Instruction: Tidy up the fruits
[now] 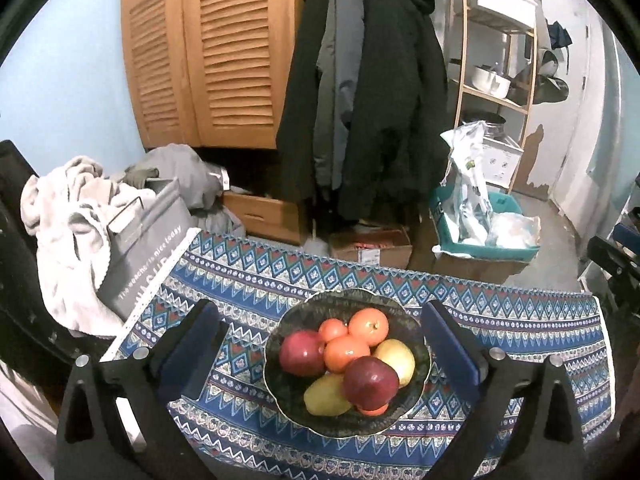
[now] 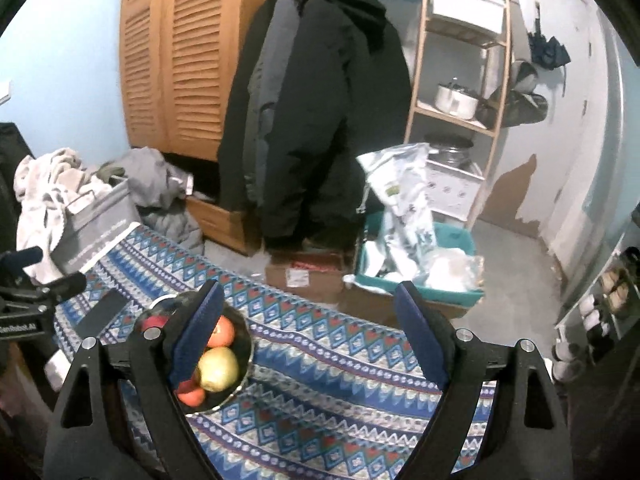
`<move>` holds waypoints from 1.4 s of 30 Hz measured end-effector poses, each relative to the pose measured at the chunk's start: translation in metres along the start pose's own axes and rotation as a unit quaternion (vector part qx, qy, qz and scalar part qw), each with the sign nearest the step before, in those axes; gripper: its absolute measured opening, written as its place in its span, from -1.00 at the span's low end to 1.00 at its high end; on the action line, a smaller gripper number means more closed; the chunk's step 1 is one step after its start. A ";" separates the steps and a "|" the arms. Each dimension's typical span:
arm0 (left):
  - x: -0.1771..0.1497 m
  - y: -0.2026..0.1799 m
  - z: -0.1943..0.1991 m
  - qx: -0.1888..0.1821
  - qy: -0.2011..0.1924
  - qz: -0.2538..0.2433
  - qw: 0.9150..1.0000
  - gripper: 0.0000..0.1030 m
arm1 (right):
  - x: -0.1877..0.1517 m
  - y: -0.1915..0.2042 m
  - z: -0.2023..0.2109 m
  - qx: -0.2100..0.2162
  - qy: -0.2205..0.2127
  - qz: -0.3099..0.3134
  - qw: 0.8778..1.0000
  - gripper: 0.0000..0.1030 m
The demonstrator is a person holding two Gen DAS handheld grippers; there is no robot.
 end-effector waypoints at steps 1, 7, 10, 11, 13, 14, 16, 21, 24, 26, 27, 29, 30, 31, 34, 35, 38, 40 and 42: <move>0.001 -0.002 0.001 -0.001 0.000 0.000 1.000 0.98 | 0.000 -0.003 0.001 -0.001 -0.002 -0.003 1.000 0.66; 0.008 -0.010 0.004 -0.009 -0.007 -0.003 1.000 0.98 | -0.001 -0.021 0.009 -0.022 -0.014 -0.010 1.000 0.66; 0.011 -0.014 0.007 -0.012 -0.014 -0.004 1.000 0.98 | 0.000 -0.029 0.014 -0.024 -0.023 -0.022 0.999 0.66; 0.013 -0.016 0.008 -0.015 -0.015 -0.003 1.000 0.98 | 0.001 -0.032 0.016 -0.025 -0.027 -0.026 0.999 0.66; 0.017 -0.019 0.011 -0.022 -0.020 -0.001 1.000 0.98 | 0.002 -0.036 0.018 -0.027 -0.032 -0.030 0.999 0.66; 0.018 -0.020 0.012 -0.023 -0.023 -0.002 0.999 0.98 | 0.002 -0.038 0.019 -0.029 -0.033 -0.030 0.999 0.66; 0.021 -0.024 0.015 -0.025 -0.028 -0.004 0.999 0.98 | 0.003 -0.042 0.022 -0.032 -0.037 -0.034 0.998 0.66; 0.026 -0.034 0.017 -0.035 -0.036 -0.009 0.999 0.98 | 0.003 -0.048 0.025 -0.032 -0.043 -0.039 0.998 0.66; 0.029 -0.040 0.018 -0.042 -0.041 -0.013 0.998 0.98 | 0.002 -0.053 0.026 -0.032 -0.044 -0.043 0.998 0.66; 0.031 -0.044 0.020 -0.046 -0.044 -0.016 0.998 0.98 | 0.002 -0.055 0.025 -0.031 -0.044 -0.046 0.997 0.66; 0.031 -0.046 0.021 -0.048 -0.047 -0.016 0.998 0.98 | 0.002 -0.056 0.026 -0.031 -0.045 -0.046 0.997 0.66; 0.032 -0.048 0.022 -0.049 -0.050 -0.017 0.997 0.98 | 0.002 -0.058 0.026 -0.034 -0.046 -0.048 0.997 0.66; 0.033 -0.048 0.022 -0.049 -0.051 -0.017 0.997 0.98 | 0.001 -0.059 0.026 -0.034 -0.046 -0.049 0.997 0.66; 0.033 -0.049 0.023 -0.052 -0.052 -0.017 0.997 0.98 | 0.001 -0.060 0.026 -0.033 -0.046 -0.050 0.997 0.66; 0.034 -0.050 0.023 -0.056 -0.053 -0.014 0.997 0.98 | 0.001 -0.061 0.025 -0.032 -0.046 -0.052 0.997 0.67; 0.034 -0.050 0.023 -0.057 -0.053 -0.014 0.997 0.98 | 0.001 -0.061 0.025 -0.032 -0.046 -0.051 0.997 0.67; 0.034 -0.050 0.024 -0.054 -0.053 -0.014 0.997 0.98 | 0.000 -0.060 0.025 -0.031 -0.045 -0.050 0.997 0.67; 0.034 -0.050 0.024 -0.054 -0.053 -0.014 0.997 0.98 | 0.000 -0.060 0.024 -0.031 -0.043 -0.048 0.997 0.67; 0.034 -0.050 0.024 -0.054 -0.053 -0.014 0.997 0.98 | -0.001 -0.059 0.024 -0.030 -0.042 -0.046 0.998 0.67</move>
Point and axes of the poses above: each gripper's, at about its wrist camera, not at the fingertips, and z roughly against the way its jaws point, y to its left, x to its top, the point moved 8 cm from there along -z, roughly the way its jaws point, and after that the axes turned 6 degrees about -x, right-handed, at the moved point
